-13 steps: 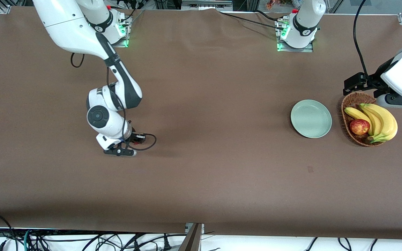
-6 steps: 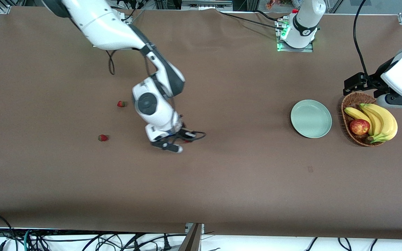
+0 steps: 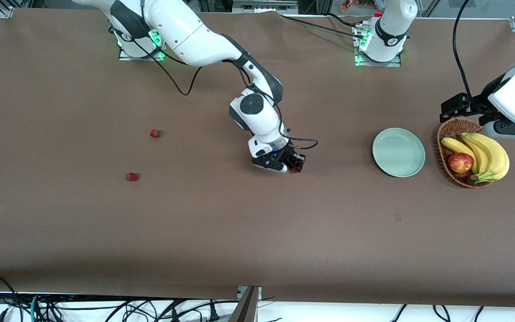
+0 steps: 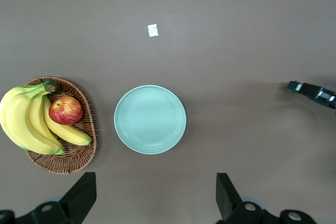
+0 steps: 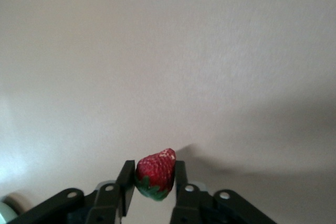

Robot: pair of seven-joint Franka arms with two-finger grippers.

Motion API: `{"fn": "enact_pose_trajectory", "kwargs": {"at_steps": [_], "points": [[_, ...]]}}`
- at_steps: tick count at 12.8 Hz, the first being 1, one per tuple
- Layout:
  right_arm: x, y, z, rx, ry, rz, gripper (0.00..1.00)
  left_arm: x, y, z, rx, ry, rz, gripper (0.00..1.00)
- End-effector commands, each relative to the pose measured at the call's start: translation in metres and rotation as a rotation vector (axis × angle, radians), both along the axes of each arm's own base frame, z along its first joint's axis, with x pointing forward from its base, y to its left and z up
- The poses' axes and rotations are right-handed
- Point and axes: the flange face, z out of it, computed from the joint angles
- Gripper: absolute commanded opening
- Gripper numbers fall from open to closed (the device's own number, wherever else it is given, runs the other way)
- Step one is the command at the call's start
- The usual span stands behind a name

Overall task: Collect all strawberries into plate
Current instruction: 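Carry the strawberry to mid-table and release it with the right gripper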

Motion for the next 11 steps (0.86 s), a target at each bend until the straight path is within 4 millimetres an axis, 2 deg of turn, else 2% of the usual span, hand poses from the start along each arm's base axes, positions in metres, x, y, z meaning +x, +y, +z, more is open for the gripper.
{"fn": "enact_pose_trajectory", "kwargs": {"at_steps": [1,2,3,5,6,7,8,11], "points": [[0.01,-0.002,0.0,0.001,-0.03,-0.025,0.56,-0.002,-0.001,0.002,-0.021,-0.003,0.014,1.0],[0.015,-0.004,0.009,0.009,-0.032,-0.034,0.75,-0.002,-0.002,0.001,-0.021,-0.003,0.012,1.0],[0.025,-0.01,0.031,0.022,-0.039,-0.045,0.77,-0.002,-0.005,0.0,-0.023,0.0,0.008,1.0],[0.052,-0.034,0.07,-0.024,0.004,-0.068,0.83,-0.002,-0.009,-0.004,-0.038,0.007,0.004,1.0],[0.066,-0.052,0.088,-0.06,0.034,-0.081,0.85,0.0,-0.012,-0.005,-0.053,0.0,0.008,1.0],[0.079,-0.076,0.099,-0.118,0.079,-0.069,0.85,0.003,-0.019,-0.014,-0.07,-0.002,0.013,1.0],[0.096,-0.111,0.105,-0.189,0.125,-0.022,0.85,0.007,-0.039,-0.025,-0.079,-0.004,0.009,1.0],[0.114,-0.2,0.106,-0.333,0.211,0.141,0.85,0.025,-0.113,-0.081,-0.09,-0.005,0.067,1.0]]}}
